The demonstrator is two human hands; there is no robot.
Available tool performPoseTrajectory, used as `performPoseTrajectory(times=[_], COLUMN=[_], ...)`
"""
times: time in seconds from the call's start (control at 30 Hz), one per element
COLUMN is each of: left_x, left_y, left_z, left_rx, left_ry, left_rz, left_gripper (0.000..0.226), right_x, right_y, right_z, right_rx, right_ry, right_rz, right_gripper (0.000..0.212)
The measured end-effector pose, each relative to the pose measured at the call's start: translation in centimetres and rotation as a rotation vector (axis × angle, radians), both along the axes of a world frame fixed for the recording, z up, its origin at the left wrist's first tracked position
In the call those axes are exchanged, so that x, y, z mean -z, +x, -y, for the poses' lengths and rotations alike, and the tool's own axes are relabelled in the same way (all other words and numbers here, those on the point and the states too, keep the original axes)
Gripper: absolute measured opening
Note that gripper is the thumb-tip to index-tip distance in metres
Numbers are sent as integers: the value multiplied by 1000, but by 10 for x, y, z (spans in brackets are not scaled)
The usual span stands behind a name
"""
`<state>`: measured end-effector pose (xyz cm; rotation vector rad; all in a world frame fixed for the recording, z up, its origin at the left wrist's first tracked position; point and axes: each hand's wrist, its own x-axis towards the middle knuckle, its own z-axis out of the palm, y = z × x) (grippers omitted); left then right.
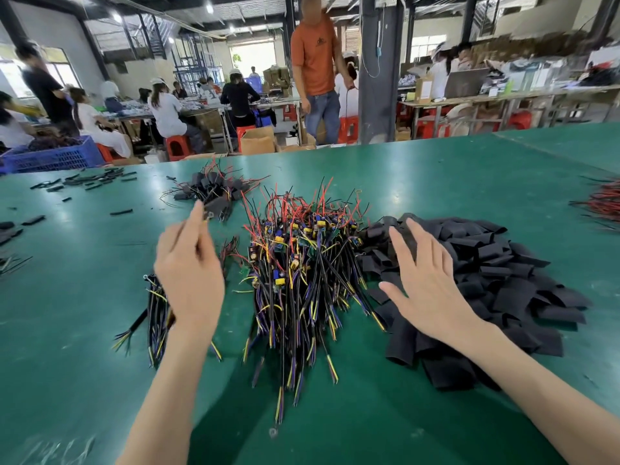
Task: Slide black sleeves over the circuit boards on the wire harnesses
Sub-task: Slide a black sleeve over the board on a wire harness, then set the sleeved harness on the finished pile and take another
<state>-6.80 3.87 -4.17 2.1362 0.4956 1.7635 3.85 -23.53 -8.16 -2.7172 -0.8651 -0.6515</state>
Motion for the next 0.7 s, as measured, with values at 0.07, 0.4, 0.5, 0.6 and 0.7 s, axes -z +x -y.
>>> performPoseTrajectory(times=[0.07,0.4,0.5,0.6,0.7], left_x=[7,21,9,1,-7], left_y=[-3,4,24,58,100], left_z=[-17,-6,23,54,72], left_rx=[-119,-320,-87,121,83], left_ry=[-86,-246,-63,32,91], left_rz=[-191,-687,-525,-522,-713], left_gripper=[37,31,23,19,35], right_x=[4,4,4,8,9], right_y=[2,13,19,23,26], right_z=[0,9,13,14,15], right_rx=[45,276,287,227,167], right_ry=[-67,-182,-181,-169,-74], right_rz=[-13,-212,-325,-340,-370], right_gripper=[76,49,48,41,37])
